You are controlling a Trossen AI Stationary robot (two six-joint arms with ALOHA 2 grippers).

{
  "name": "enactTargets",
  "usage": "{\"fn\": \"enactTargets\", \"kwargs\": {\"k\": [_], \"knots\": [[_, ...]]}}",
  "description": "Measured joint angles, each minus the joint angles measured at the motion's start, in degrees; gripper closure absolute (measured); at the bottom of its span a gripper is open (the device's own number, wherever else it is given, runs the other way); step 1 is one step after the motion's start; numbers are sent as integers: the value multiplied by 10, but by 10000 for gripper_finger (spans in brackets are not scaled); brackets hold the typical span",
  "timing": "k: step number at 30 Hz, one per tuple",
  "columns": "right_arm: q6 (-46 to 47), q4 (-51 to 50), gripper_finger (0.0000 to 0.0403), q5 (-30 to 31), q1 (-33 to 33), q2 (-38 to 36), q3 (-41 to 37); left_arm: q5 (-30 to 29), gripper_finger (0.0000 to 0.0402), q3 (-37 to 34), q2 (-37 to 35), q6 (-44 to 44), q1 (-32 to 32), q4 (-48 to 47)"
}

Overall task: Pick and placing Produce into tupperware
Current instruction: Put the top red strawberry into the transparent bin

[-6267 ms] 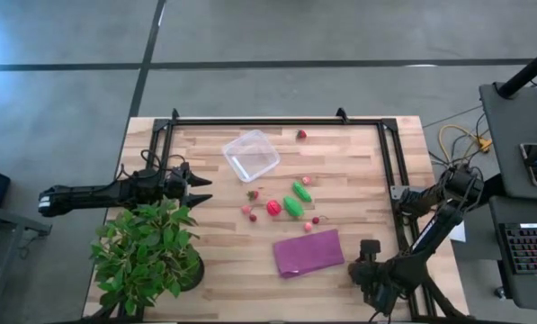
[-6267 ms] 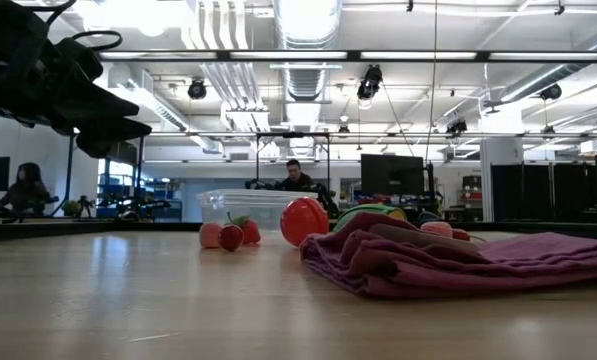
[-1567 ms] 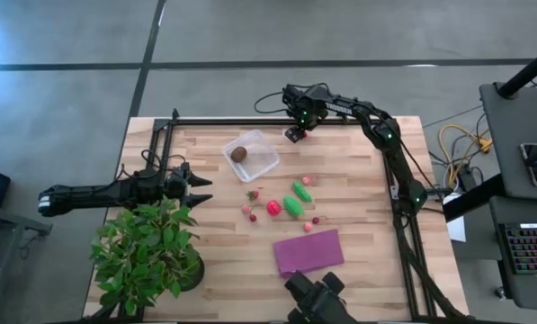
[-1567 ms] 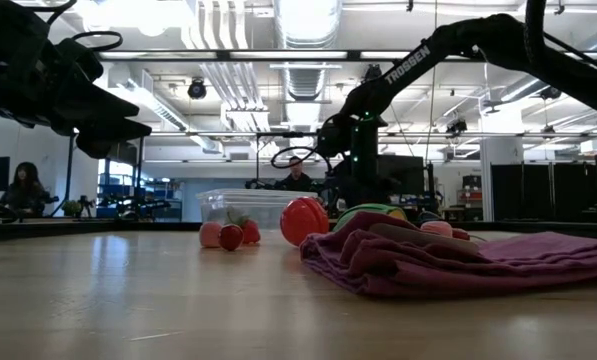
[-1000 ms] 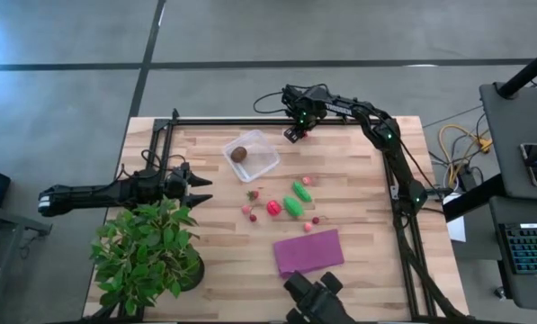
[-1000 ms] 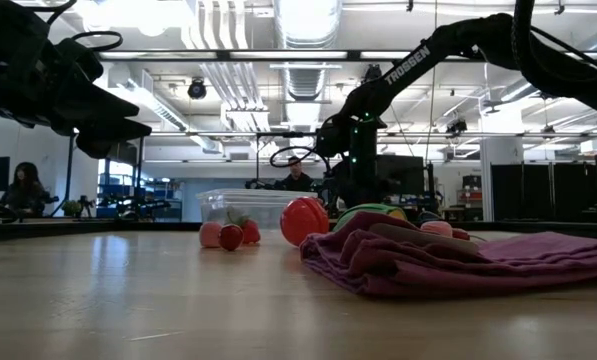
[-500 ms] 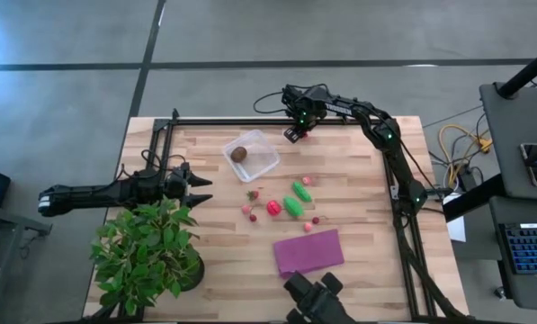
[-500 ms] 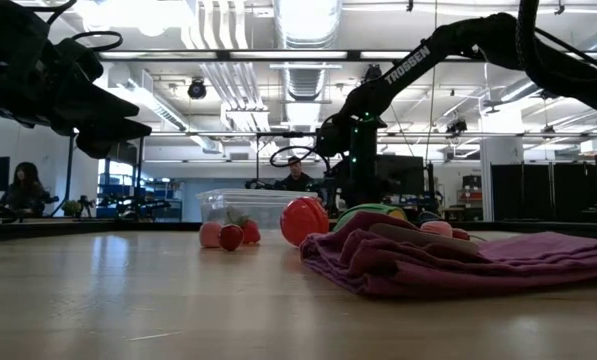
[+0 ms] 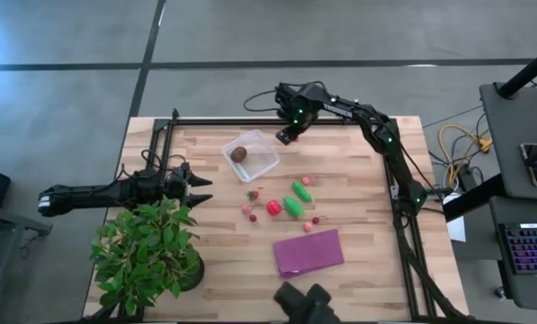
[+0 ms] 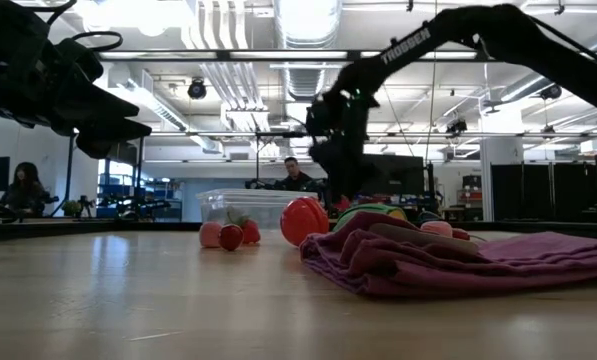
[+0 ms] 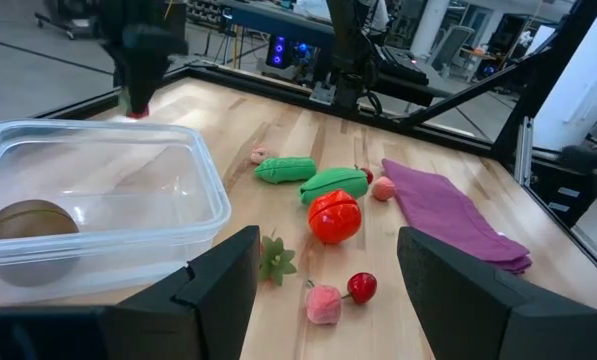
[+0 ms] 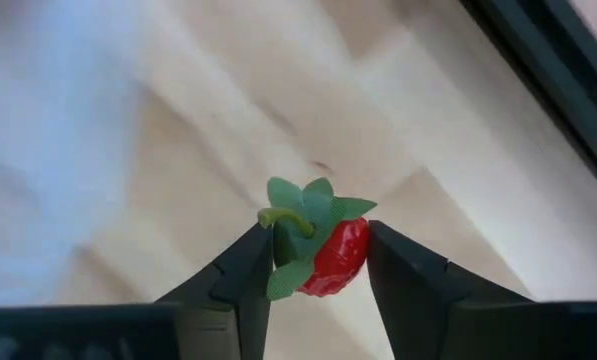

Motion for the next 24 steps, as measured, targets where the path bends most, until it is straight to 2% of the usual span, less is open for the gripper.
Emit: {"fn": "enactTargets", "kwargs": {"k": [7,10,12,18,24], "knots": [[5,-39,260,-6,61,-9,117,0,178,0,0,0,0,0],[8,-27,260,-40,87,-2,146,0,178,0,0,0,0,0],[22,-11,260,-65,102,14,158,0,178,0,0,0,0,0],[44,14,254,-84,124,64,170,0,178,-1,0,0,0,0],[14,28,215,-84,141,78,171,0,178,-1,0,0,0,0]]}}
